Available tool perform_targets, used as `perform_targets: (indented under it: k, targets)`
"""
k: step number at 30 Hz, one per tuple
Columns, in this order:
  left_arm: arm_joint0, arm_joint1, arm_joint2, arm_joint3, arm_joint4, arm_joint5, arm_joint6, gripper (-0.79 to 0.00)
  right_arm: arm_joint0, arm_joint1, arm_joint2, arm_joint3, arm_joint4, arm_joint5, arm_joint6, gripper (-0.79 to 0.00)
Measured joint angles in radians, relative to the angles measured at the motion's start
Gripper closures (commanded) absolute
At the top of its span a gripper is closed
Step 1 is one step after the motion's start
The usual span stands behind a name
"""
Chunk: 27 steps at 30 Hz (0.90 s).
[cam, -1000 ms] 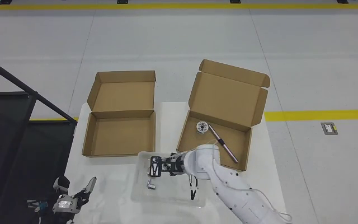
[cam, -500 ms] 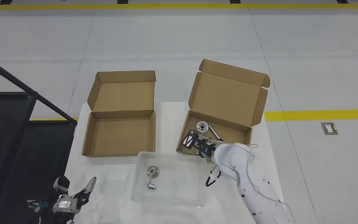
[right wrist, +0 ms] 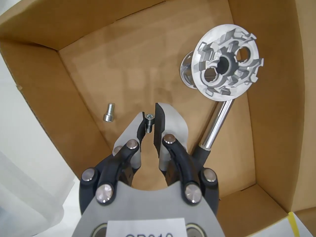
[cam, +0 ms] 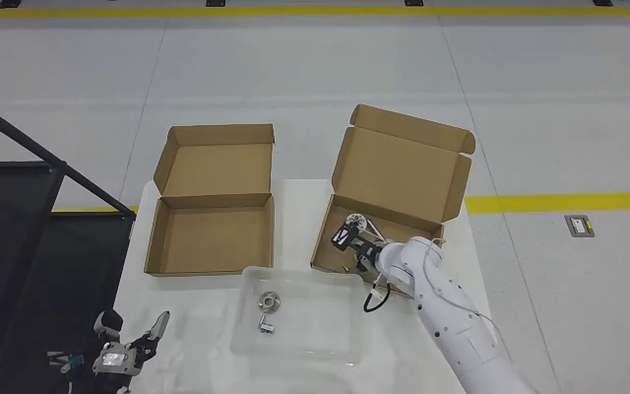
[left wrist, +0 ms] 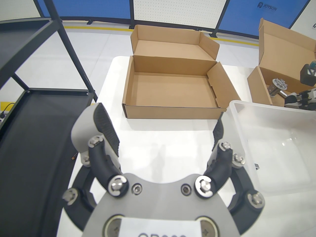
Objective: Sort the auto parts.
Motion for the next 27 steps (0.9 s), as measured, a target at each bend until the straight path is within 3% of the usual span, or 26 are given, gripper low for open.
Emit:
perform_targets:
  k: [5,10,18,22,27]
  targets:
    - [0.000,0.000,0.000,0.000,0.000,0.000,0.000,-0.785,0.011,0.000,-0.002,0.024,0.005,-0.003,-0.014,-0.129]
    - [0.000,0.000,0.000,0.000,0.000,0.000,0.000,-0.785,0.011,0.003,0.000,0.019,0.007,-0.007,-0.014,-0.206]
    - [0.000,0.000,0.000,0.000,0.000,0.000,0.000,-0.785,-0.004,0.012,0.014,-0.012,0.008,-0.006,-0.012,-0.191]
    - [0.000,0.000,0.000,0.000,0.000,0.000,0.000,-0.785,-0.040,0.023,0.035,-0.097,0.005,-0.017,-0.036,-0.194]
    - [0.000,0.000,0.000,0.000,0.000,0.000,0.000,-0.785,-0.139,0.047,0.080,-0.304,-0.009,-0.053,-0.043,-0.191]
